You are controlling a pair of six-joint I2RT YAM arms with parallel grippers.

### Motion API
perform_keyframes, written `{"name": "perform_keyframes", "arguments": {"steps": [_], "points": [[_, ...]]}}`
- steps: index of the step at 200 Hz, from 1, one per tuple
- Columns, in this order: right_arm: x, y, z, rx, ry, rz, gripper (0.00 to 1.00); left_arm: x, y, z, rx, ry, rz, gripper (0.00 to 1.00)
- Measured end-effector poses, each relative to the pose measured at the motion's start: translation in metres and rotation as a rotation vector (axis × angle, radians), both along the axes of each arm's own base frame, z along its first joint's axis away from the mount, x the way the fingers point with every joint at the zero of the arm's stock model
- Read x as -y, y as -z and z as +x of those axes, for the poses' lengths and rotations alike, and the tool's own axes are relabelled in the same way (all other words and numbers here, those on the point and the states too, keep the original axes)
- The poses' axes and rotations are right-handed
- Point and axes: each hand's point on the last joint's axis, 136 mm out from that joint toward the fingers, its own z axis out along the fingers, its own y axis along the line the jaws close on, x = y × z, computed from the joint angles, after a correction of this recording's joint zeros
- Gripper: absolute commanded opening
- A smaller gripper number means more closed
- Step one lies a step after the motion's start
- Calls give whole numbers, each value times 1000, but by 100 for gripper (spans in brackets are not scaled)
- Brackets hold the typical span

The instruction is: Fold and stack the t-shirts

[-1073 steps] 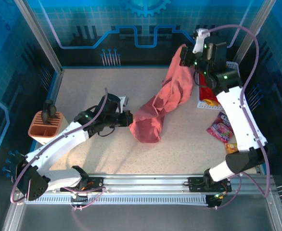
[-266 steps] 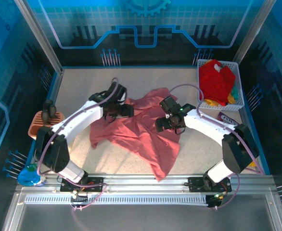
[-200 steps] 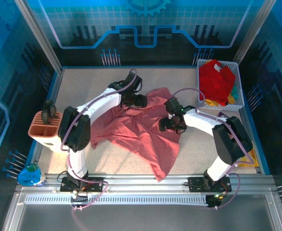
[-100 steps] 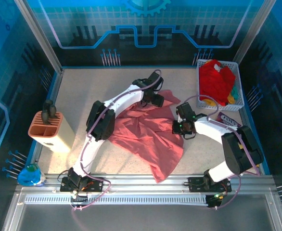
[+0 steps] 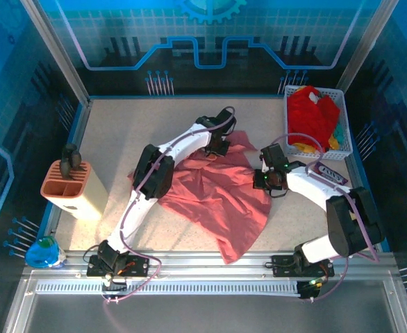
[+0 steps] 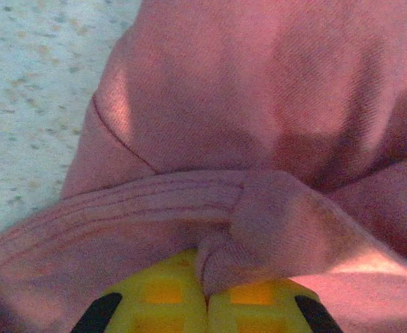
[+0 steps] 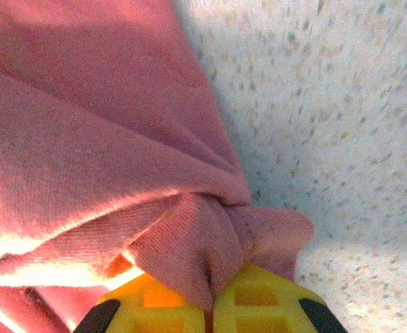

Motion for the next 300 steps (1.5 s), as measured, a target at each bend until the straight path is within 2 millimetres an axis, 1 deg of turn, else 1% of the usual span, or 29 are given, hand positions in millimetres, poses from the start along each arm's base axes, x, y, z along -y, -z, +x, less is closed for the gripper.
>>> {"name": "perform_keyframes", "arguments": {"steps": [10,24,36,53,74,83,97,104,110,114,117,118,119,120,121,123,124,125,126,130,139,155,173,191,219,251,265,278,300], "points": [[0,-13,8,40,-1,-3,5,-9,-6,3,5,-16,-3,4],[-2,-35,22,106,-2,-2,5,-27,-25,5,22,-47,-13,4],[-4,-55,35,165,-3,-1,6,-46,-48,7,50,-86,-33,5],[-5,-85,55,248,-2,-4,6,-78,-94,14,122,-159,-81,6],[-2,-119,83,331,20,-11,8,-114,-141,25,213,-236,-140,7],[0,-132,97,361,33,-9,10,-127,-155,31,243,-271,-169,9],[4,-150,121,402,56,-9,14,-145,-165,42,270,-316,-203,17],[6,-156,131,415,66,-10,21,-154,-165,47,275,-338,-210,22],[8,-159,141,422,75,-9,30,-162,-162,51,272,-357,-214,34],[9,-161,147,423,90,0,42,-166,-161,54,271,-360,-212,44],[10,-161,152,423,86,-2,54,-169,-160,57,271,-377,-217,50],[11,-161,153,423,87,-2,54,-170,-160,58,271,-380,-218,51],[11,-161,155,423,91,0,62,-171,-160,59,271,-381,-219,52],[12,-161,157,420,98,7,62,-172,-159,60,272,-381,-219,53],[11,-161,158,420,99,10,68,-173,-158,62,272,-382,-216,53],[12,-161,162,418,97,8,73,-175,-158,63,272,-390,-219,54],[13,-161,163,418,99,9,73,-177,-158,65,273,-396,-220,54],[13,-161,164,418,101,9,78,-177,-157,66,273,-397,-220,54],[14,-160,166,416,104,13,78,-178,-157,66,273,-397,-220,55],[15,-159,171,408,107,16,86,-182,-156,71,276,-410,-220,56],[19,-155,183,393,115,21,95,-188,-152,80,280,-429,-223,58],[23,-143,191,357,118,19,100,-195,-145,84,268,-455,-222,63],[22,-130,181,317,110,17,100,-194,-136,78,249,-463,-226,64],[22,-120,161,286,99,16,100,-195,-120,53,201,-475,-216,64],[17,-111,114,257,59,9,100,-202,-94,-9,100,-506,-202,63],[0,-99,55,232,-21,-1,99,-202,-86,-77,41,-524,-199,60],[-4,-85,32,198,-47,-9,98,-194,-84,-105,22,-521,-206,56],[0,-67,11,150,-50,-27,96,-186,-79,-128,-2,-517,-212,53],[13,-37,-21,64,-31,-62,91,-177,-57,-174,-68,-513,-199,49]]}}
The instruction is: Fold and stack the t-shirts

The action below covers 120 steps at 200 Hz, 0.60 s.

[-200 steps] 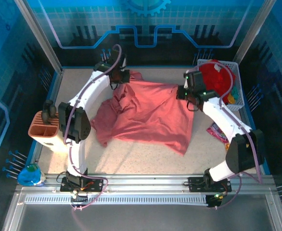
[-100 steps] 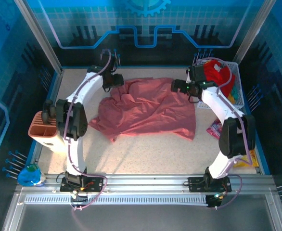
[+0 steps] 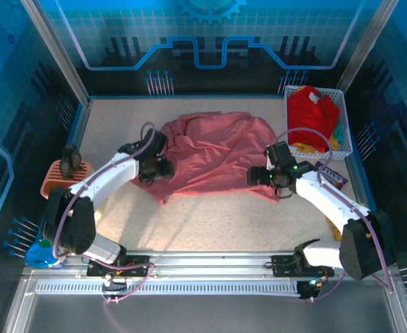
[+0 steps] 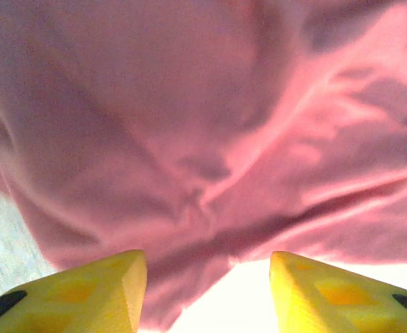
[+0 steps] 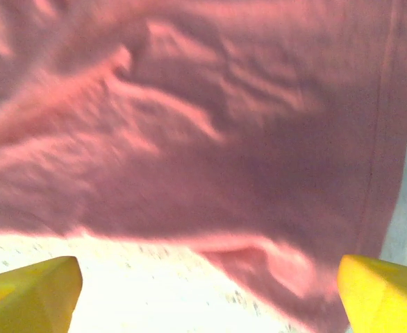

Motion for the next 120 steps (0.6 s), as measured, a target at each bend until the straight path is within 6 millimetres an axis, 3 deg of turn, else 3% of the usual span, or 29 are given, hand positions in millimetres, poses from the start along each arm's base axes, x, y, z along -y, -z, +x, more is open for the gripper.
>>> {"name": "perform_keyframes", "arguments": {"steps": [32,77,96,120], "points": [[14,28,-31,-79,39,-42,86,0,25,-48,-69,-13,28,49],[23,49,-38,-131,104,-73,75,-8,45,-60,-95,-69,58,46],[24,61,-37,-164,120,-91,62,-5,58,-56,-114,-62,73,40],[26,72,-39,-198,143,-104,31,0,75,-57,-151,-39,105,23]]}}
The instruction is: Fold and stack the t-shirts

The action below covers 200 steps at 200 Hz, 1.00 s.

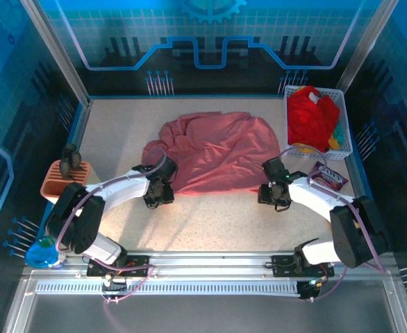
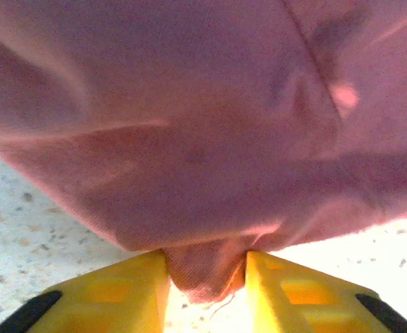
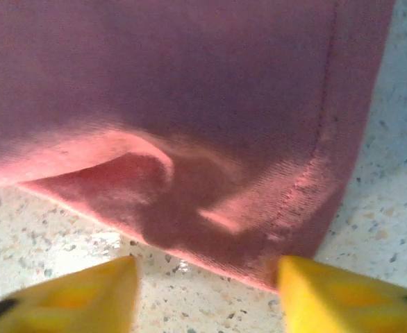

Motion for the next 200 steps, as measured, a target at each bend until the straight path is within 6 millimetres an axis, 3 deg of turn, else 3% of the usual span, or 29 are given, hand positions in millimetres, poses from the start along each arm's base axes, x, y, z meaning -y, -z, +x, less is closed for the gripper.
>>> {"name": "perform_keyframes", "arguments": {"steps": [10,27,41,63,73,84,90,115,136,150,184,200], "points": [[1,1,0,0,-4,-10,19,5,2,2,-5,6,10,18],[5,-1,3,15,14,-24,6,20,-4,11,14,41,21,13],[7,-7,5,37,19,-29,0,38,-16,20,44,80,26,11],[13,-22,13,92,33,-20,0,70,-34,32,88,148,34,11],[17,-28,16,112,50,-15,0,83,-39,37,99,176,41,17],[23,-34,21,132,70,-12,0,98,-42,44,101,215,47,38],[26,-36,22,137,78,-11,0,105,-42,47,99,227,47,45],[33,-39,25,144,96,-9,0,121,-35,50,66,273,39,54],[33,-39,25,142,91,-7,0,115,-34,36,30,277,18,54],[33,-39,25,139,85,-4,3,100,-38,21,11,263,-3,54],[29,-39,24,131,70,27,48,45,-58,-7,28,144,-75,50],[25,-39,24,127,60,49,59,16,-58,-13,41,46,-88,46]]}}
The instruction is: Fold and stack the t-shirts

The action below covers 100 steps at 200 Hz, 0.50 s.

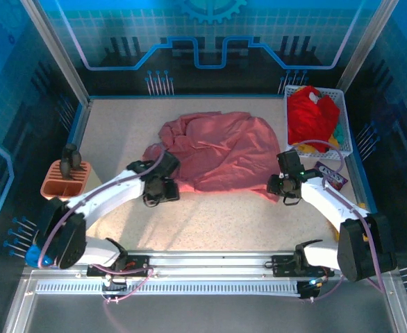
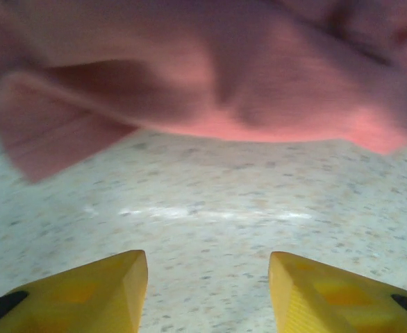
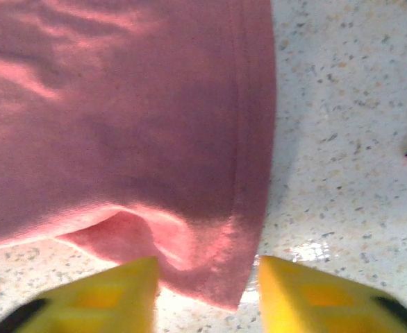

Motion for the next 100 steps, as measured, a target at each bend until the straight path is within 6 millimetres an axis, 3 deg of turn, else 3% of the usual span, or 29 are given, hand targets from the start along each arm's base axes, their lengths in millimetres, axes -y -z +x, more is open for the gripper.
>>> {"name": "perform_keyframes", "arguments": {"steps": [28,56,100], "points": [[-5,-1,1,5,-20,26,77,-44,18,-7,-22,-171,0,44],[-9,-1,1,5,-34,45,92,-61,30,-5,-29,-248,-2,46],[-9,-2,-3,12,-34,54,94,-74,45,13,-21,-320,-24,46]]}}
